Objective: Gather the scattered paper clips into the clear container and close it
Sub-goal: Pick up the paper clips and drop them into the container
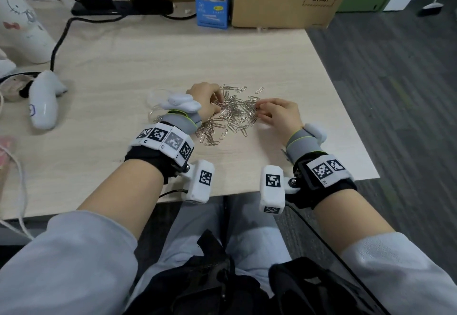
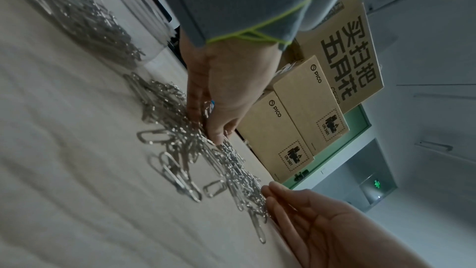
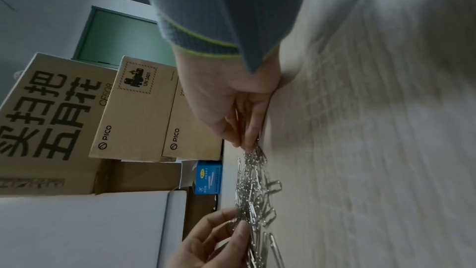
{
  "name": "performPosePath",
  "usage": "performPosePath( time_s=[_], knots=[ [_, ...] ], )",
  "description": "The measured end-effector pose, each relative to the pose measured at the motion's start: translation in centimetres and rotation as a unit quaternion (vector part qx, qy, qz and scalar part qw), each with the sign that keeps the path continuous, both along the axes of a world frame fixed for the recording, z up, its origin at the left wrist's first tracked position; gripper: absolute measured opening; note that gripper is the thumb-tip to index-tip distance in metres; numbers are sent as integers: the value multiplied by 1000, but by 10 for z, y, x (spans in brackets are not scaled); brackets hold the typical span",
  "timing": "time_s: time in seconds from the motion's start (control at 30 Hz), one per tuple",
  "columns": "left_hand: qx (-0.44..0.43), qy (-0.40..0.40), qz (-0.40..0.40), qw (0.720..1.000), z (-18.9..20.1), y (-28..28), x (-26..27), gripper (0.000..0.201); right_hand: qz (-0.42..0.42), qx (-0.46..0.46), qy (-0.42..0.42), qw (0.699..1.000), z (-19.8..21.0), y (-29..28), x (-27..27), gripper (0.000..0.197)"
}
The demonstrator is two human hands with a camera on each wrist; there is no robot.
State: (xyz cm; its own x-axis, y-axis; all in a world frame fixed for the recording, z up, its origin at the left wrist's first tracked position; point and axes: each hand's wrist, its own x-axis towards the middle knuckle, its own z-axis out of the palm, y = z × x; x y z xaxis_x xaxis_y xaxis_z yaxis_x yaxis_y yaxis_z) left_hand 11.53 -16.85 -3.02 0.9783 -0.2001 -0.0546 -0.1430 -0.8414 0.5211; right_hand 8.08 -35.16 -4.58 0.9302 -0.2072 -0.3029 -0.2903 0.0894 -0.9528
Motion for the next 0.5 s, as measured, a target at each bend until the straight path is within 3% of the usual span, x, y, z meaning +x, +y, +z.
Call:
performPosePath(
  time_s=[0.17, 0.33, 0.5],
  knots=[
    [-32, 13, 10, 999, 2, -1, 5, 20, 9, 72, 22, 997, 2, -1, 5, 23],
    [-110, 27, 16, 993, 14, 0, 8, 15, -28, 229, 21, 973, 3, -6, 10, 17],
    [-188, 56, -54, 979, 32, -12, 10, 17, 11, 300, 42, 953, 11, 4, 13, 21]
  ],
)
